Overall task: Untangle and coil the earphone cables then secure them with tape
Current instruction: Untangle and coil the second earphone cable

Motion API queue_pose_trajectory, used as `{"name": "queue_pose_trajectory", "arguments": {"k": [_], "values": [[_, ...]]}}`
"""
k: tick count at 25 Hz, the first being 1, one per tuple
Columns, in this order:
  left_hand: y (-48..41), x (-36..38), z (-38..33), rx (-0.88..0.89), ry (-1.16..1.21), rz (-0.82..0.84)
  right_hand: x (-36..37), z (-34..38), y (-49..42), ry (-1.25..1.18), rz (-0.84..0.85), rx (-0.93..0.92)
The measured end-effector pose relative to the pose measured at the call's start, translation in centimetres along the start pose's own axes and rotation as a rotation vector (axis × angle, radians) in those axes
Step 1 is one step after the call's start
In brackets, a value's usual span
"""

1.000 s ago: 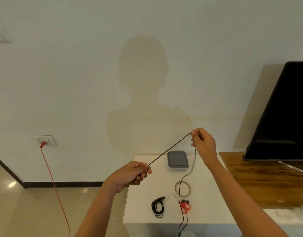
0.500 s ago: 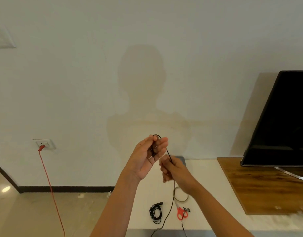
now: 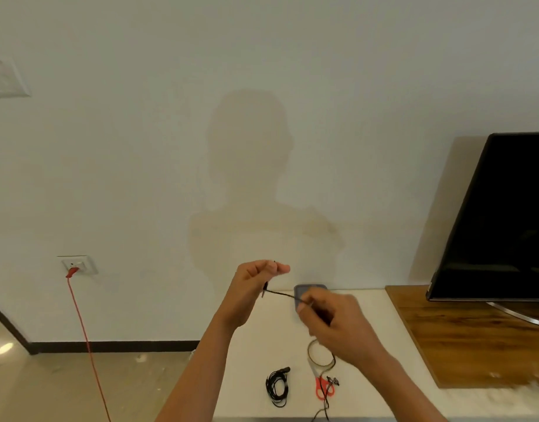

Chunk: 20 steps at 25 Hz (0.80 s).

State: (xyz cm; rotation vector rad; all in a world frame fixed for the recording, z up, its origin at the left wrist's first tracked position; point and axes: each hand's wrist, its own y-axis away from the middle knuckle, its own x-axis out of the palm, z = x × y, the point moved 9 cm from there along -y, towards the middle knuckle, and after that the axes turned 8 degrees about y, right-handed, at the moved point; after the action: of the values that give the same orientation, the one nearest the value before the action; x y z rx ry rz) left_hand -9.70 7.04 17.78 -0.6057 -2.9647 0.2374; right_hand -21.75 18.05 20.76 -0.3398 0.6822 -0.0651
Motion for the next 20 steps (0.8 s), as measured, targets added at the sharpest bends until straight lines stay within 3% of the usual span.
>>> {"name": "queue_pose_trajectory", "arguments": {"k": [4,8,10,14,17,20], "values": [[1.1,2.6,1.0,-0.127,0.052,0.24,-4.9,2.1,-4.2,0.049,-0.168,-0.074],[2.4,5.1,0.8,-0.236,0.308,0.305,-4.7,-2.3,-9.0,-0.052,-0.188,0.061],[2.1,5.3,-0.6,-0.207,0.499,0.278,-1.7,-5.0,-9.4,-0.168,-0.086,0.123],[0.0,2.9,-1.2,-0.111,0.698,0.063,5.4,-7.8,-4.5,-0.272,0.106,0.307],[-0.9,0.3,-0.4,-0.05,0.496,-0.08,6.8,-6.3,-1.1,-0.216,0.137,0.264],[-0.8,-0.2,-0.2,-0.021,0.06,-0.041,4.1,-3.6,-1.4,-0.185,0.072,0.213]]}}
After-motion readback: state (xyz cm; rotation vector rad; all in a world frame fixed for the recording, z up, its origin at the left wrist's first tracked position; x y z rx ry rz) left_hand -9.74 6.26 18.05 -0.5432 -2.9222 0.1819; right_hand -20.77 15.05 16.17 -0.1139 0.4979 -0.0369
